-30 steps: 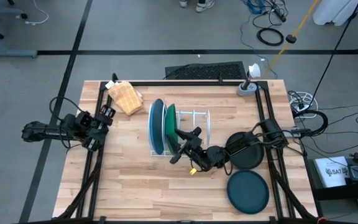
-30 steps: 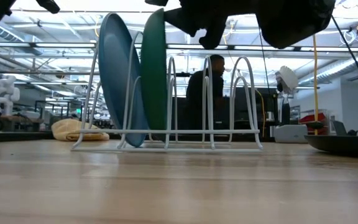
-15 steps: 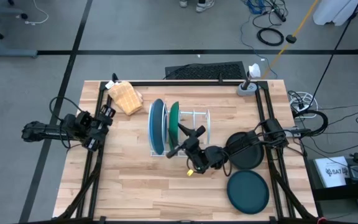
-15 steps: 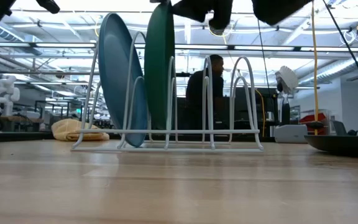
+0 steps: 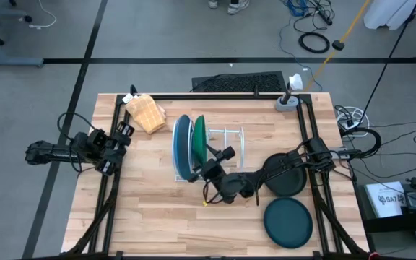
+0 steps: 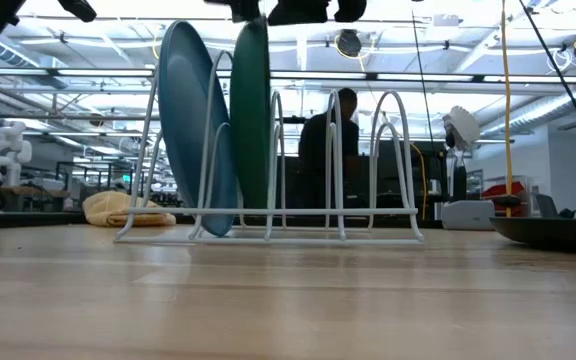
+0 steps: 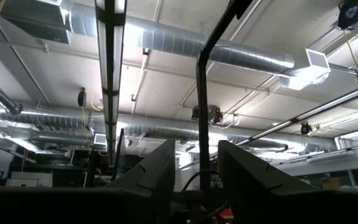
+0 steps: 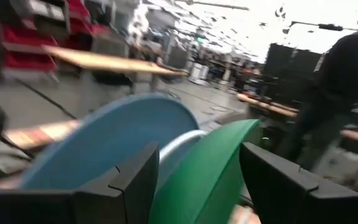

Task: Sort dishes
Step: Put the green plate in the dishwasher rack, then put the black plate in the dishwasher rack

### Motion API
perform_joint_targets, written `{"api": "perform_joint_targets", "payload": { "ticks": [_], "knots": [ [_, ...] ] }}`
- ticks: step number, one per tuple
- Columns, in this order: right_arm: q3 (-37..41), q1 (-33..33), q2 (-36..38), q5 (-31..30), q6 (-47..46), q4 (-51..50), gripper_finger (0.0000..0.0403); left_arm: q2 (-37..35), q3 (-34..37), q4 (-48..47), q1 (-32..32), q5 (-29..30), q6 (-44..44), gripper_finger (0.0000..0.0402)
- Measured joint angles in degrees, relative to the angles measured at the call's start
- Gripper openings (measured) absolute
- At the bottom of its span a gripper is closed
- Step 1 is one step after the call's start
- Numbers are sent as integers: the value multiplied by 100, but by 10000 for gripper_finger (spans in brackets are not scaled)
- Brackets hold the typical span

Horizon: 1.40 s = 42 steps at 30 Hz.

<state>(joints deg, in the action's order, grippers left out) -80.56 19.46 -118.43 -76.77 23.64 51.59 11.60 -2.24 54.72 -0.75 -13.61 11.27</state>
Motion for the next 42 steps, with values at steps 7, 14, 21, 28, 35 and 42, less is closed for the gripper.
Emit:
{"api": "perform_joint_targets", "payload": {
  "ticks": [7,14,21,28,35,42],
  "knots": [
    [-78,15,0,-323,140,-539,216,0,0,0,0,0,-4,132],
    [-78,79,0,-261,574,5,215,2,0,-2,-2,0,-7,132],
    [-75,570,0,-234,2811,1860,215,0,0,-20,0,0,-4,132],
    [-60,1444,52,-979,3275,1882,215,0,0,-44,0,0,-2,132],
    [-60,2025,54,-1311,2949,1316,215,2,0,-42,0,17,39,132],
    [-58,2064,919,-1117,3164,419,215,0,0,-43,-2,20,37,132]
  ]
}}
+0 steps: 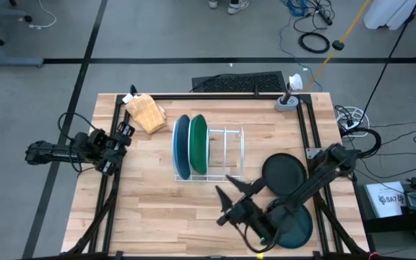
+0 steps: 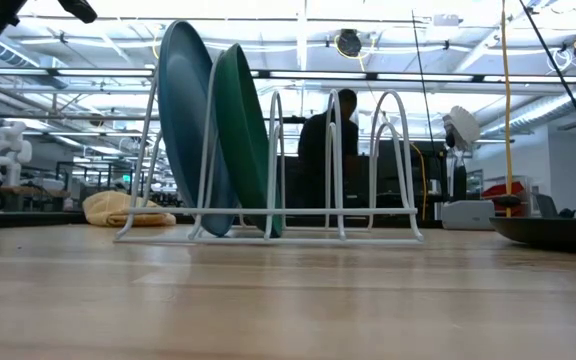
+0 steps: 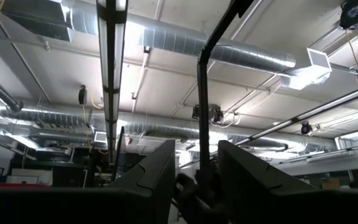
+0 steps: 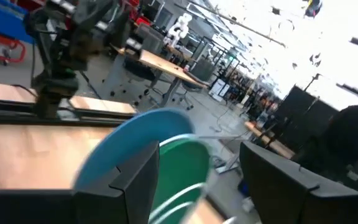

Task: Sort dishes
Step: Put the black plate in the dishwasher rack

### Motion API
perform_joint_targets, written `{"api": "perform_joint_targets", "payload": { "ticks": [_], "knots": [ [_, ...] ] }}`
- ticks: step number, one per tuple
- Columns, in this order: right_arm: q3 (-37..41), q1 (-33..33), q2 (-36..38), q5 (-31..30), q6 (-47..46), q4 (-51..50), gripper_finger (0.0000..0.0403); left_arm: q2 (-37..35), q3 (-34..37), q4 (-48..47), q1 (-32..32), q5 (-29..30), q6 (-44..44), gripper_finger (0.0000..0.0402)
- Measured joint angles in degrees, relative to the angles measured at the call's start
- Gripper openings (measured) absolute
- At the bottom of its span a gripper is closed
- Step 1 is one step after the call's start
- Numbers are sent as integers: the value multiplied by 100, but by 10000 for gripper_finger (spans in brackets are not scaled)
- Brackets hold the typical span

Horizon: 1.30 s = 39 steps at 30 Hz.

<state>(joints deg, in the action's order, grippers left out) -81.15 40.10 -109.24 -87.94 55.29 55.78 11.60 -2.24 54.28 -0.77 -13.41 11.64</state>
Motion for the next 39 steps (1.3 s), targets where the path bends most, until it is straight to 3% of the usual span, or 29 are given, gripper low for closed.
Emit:
{"api": "perform_joint_targets", "payload": {
  "ticks": [9,12,17,22,29,34,39],
  "knots": [
    [-2,-50,1905,666,21,-2579,215,2,0,2,0,46,-317,132],
    [-2,-12,2496,1552,-730,-3935,215,1,0,-64,1,54,-473,132],
    [0,-369,3431,4040,-2988,-6336,215,2,0,-175,2,315,-613,132],
    [308,-963,4085,4864,-3867,-7523,215,1,0,-342,1,630,-870,132],
    [2044,-1428,5766,5209,-4969,-7923,215,0,0,-866,1,930,-1061,132],
    [3521,-1467,7293,5173,-7069,-8036,215,0,0,-1224,2,944,-1062,132],
    [4449,-1458,7428,5377,-8777,-8231,215,1,0,-1576,1,942,-1052,132]
  ]
}}
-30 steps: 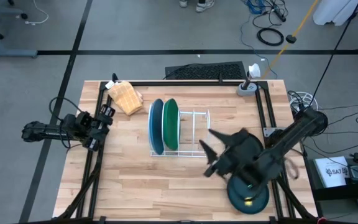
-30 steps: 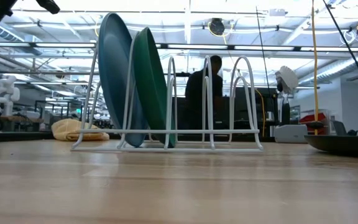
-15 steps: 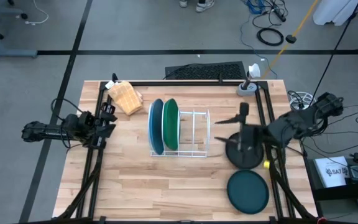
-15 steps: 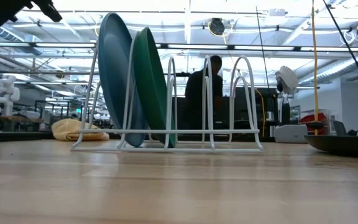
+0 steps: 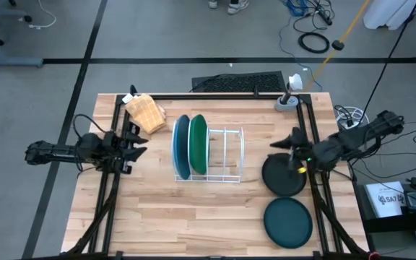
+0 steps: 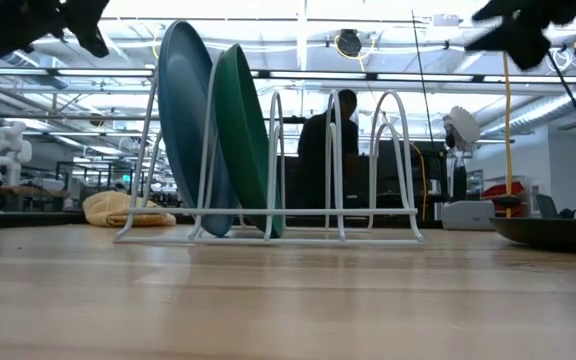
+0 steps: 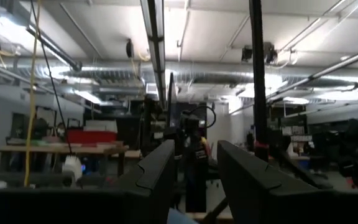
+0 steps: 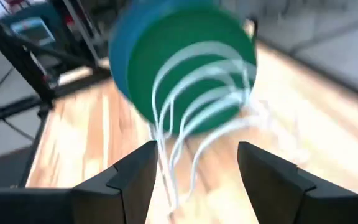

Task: Sort dishes
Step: Put the black plate in the dishwasher rack

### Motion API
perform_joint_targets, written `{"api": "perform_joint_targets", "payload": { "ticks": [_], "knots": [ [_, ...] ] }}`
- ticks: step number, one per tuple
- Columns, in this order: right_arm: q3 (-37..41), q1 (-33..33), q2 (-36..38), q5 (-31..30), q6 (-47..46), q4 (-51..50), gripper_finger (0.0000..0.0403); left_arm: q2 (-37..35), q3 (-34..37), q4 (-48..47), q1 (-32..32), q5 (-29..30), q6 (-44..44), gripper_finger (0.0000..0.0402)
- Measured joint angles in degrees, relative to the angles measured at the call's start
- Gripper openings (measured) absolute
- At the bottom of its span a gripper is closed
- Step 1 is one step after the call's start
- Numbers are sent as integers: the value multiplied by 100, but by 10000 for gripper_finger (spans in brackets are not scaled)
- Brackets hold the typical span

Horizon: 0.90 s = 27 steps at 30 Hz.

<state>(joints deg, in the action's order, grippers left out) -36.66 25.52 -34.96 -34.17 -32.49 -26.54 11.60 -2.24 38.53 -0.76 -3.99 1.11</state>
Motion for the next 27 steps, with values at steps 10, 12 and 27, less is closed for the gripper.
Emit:
{"api": "perform_joint_targets", "payload": {
  "ticks": [10,12,27],
  "knots": [
    [-389,-4,-2177,538,-1406,-401,215,-1,0,-173,1,0,-3,132],
    [-702,-4,-2726,770,-1693,-931,215,-1,0,-177,1,0,-3,132],
    [-2312,24,-5462,2369,-3310,-3515,215,-1,0,-151,1,0,8,132]
  ]
}}
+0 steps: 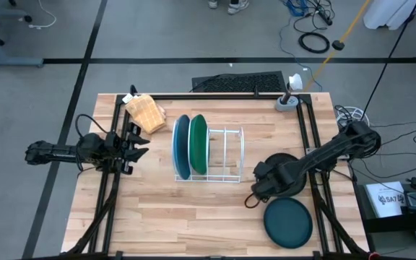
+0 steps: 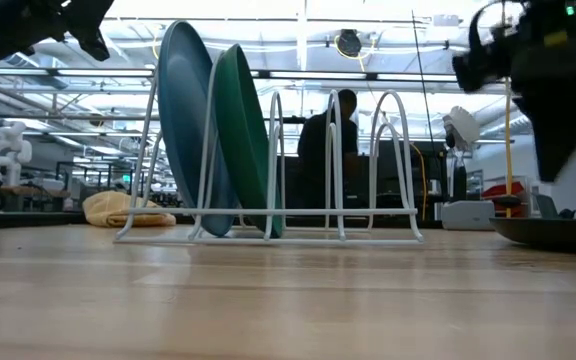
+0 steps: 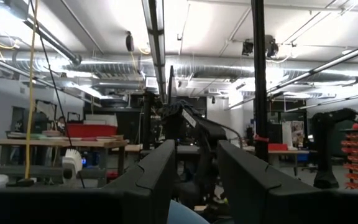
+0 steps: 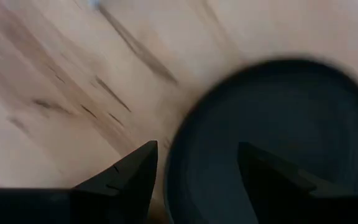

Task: Sort dishes
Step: Put the black plate in the dishwasher rack

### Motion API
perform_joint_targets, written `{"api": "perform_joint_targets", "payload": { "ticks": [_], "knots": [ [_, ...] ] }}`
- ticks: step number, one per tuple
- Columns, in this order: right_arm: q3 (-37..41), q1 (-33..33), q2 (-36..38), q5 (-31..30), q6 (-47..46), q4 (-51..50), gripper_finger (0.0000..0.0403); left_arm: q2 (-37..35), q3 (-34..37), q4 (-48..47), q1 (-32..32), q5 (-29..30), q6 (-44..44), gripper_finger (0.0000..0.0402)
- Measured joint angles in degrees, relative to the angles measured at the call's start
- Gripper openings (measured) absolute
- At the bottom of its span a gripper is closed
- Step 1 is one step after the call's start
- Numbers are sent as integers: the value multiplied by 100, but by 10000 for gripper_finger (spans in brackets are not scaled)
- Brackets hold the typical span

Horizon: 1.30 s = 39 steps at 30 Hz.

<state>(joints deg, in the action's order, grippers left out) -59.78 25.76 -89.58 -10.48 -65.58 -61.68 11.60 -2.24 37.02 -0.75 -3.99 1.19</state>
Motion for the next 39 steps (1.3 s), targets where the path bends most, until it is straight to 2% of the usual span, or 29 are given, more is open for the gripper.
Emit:
{"api": "perform_joint_targets", "payload": {
  "ticks": [9,15,25,31,39],
  "knots": [
    [60,-40,-309,277,-131,482,215,0,0,182,0,213,148,132],
    [60,-167,-508,363,-138,444,215,0,0,509,-2,286,192,132],
    [62,-286,-924,645,-133,362,203,0,0,500,-1,302,454,132],
    [64,-291,-1142,784,84,353,143,1,0,455,-1,300,450,132],
    [64,-295,-1180,452,312,129,20,0,0,450,-2,299,446,132]
  ]
}}
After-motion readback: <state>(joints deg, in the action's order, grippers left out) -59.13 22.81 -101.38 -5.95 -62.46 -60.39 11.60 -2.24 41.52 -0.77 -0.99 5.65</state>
